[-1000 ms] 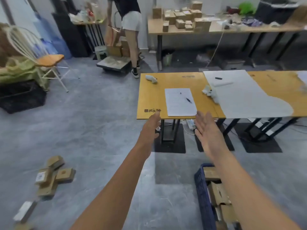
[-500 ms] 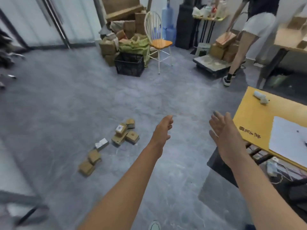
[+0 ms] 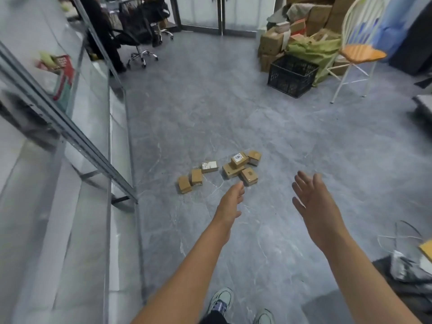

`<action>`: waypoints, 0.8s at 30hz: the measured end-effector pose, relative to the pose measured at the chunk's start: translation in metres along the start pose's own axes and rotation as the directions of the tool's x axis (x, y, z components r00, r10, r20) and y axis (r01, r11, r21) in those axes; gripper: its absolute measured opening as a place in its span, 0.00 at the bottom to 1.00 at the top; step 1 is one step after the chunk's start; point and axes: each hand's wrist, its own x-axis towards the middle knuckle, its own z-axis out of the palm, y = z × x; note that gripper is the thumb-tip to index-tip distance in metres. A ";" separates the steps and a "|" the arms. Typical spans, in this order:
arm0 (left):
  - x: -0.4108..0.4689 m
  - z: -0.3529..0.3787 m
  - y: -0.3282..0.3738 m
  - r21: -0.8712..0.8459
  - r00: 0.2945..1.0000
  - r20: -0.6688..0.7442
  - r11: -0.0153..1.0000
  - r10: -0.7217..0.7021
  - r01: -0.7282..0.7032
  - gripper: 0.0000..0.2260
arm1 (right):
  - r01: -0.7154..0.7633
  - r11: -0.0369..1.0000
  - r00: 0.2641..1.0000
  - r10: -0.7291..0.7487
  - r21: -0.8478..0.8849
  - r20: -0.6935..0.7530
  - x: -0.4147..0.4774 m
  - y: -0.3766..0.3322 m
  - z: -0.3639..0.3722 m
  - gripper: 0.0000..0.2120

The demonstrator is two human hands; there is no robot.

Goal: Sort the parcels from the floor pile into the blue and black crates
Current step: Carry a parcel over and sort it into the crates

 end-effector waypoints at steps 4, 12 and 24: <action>-0.011 -0.005 -0.019 -0.023 0.996 -0.084 0.999 -0.030 0.028 0.26 | -0.049 0.999 0.995 0.050 -0.020 0.090 0.001 0.012 0.004 0.33; -0.034 -0.023 -0.042 -0.064 0.978 -0.201 0.997 -0.062 0.050 0.27 | -0.117 0.993 0.968 0.122 -0.036 0.220 0.004 0.030 0.022 0.31; 0.028 -0.094 -0.038 -0.117 0.963 -0.237 0.988 -0.128 0.102 0.26 | -0.194 0.973 0.954 0.217 -0.125 0.208 0.063 0.047 0.093 0.34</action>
